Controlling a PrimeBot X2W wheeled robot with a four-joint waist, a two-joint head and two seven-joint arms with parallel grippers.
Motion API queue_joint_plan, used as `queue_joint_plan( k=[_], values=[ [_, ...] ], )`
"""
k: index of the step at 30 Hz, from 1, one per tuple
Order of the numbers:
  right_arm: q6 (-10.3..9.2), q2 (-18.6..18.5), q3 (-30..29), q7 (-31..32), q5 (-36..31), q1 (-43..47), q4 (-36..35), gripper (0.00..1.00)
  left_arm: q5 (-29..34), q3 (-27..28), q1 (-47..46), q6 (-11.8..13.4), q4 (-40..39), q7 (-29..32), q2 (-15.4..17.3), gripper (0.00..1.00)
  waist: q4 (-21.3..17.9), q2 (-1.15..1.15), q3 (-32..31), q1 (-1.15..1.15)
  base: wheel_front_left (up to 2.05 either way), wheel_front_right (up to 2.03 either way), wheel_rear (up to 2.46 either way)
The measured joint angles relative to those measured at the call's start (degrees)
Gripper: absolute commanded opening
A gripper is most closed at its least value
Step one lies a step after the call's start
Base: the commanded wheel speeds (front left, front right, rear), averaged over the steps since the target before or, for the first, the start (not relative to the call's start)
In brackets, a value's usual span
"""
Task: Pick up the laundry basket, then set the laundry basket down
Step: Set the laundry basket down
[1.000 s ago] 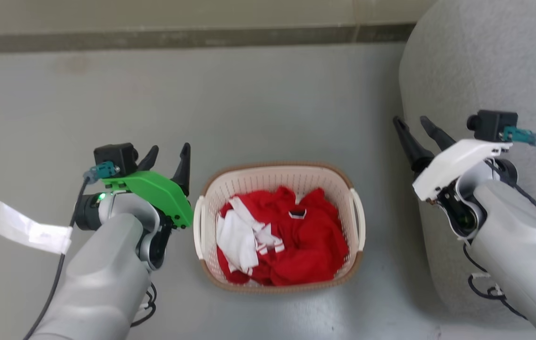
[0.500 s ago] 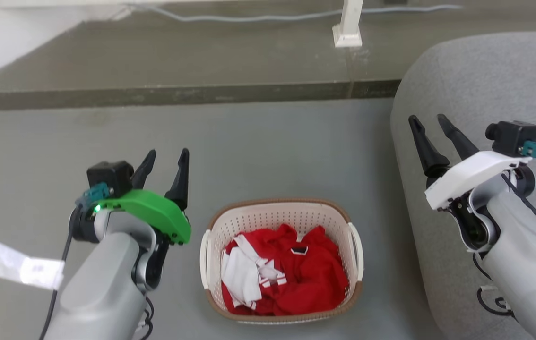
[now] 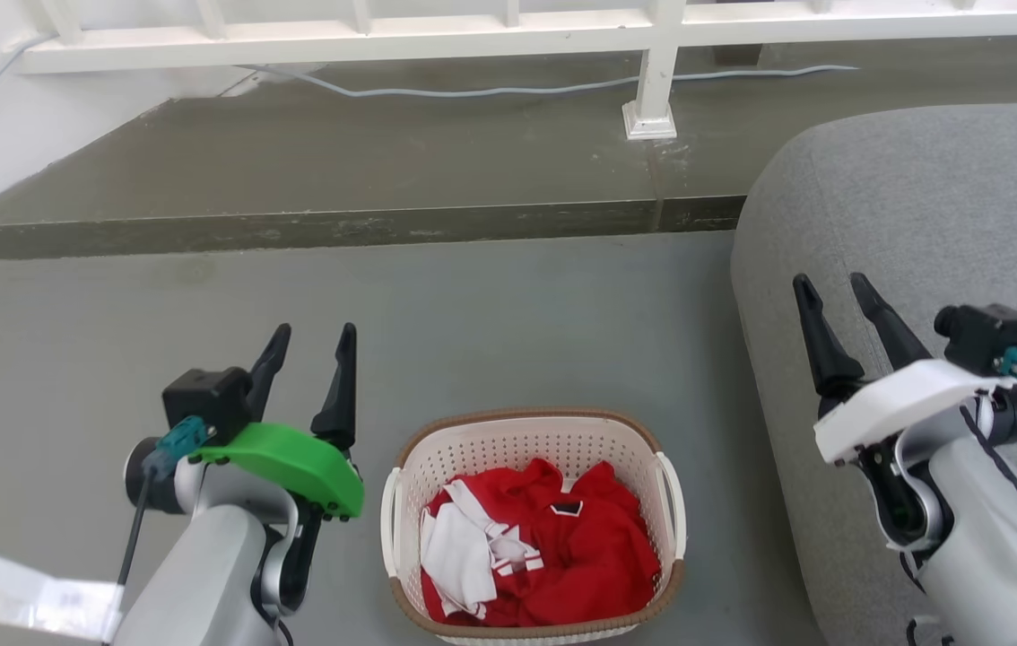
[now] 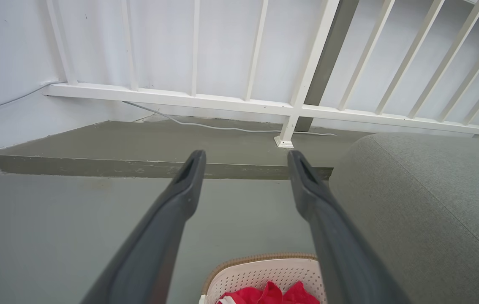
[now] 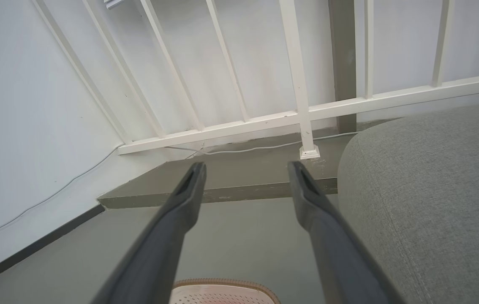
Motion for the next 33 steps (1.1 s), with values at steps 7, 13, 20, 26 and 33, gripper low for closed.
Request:
queue_joint_plan(
  k=[7,13,20,26,33],
  values=[
    [-0.51,0.7,-2.8,0.0,-3.3,4.0,-3.4,1.00,2.8,2.7,4.5,0.3,-4.2,-0.1,-0.1,1.00,-0.1,0.00,-0.9,0.00,0.00,0.00,0.00],
    [-0.51,1.6,-5.0,0.0,-5.7,6.7,-5.5,1.00,4.5,4.4,7.9,0.3,-6.8,-0.2,-0.4,1.00,-0.3,0.00,-1.4,0.00,0.00,0.00,0.00],
    [-0.38,2.5,-6.6,0.0,-6.9,8.9,-7.1,1.00,6.7,6.0,10.3,0.2,-8.9,-0.2,-0.8,1.00,-0.3,0.00,-1.7,0.00,0.00,0.00,0.00],
    [0.18,3.4,-7.5,0.0,-8.2,10.5,-7.8,1.00,7.6,6.6,12.0,0.0,-9.8,-0.2,-1.4,1.00,-0.3,0.00,-1.8,0.00,0.00,0.00,0.00],
    [0.66,3.9,-8.6,0.0,-9.6,11.4,-8.2,1.00,8.1,7.4,12.9,-0.7,-10.7,-0.2,-1.8,1.00,-0.3,0.00,-1.8,0.00,0.00,0.00,0.00]
  ],
)
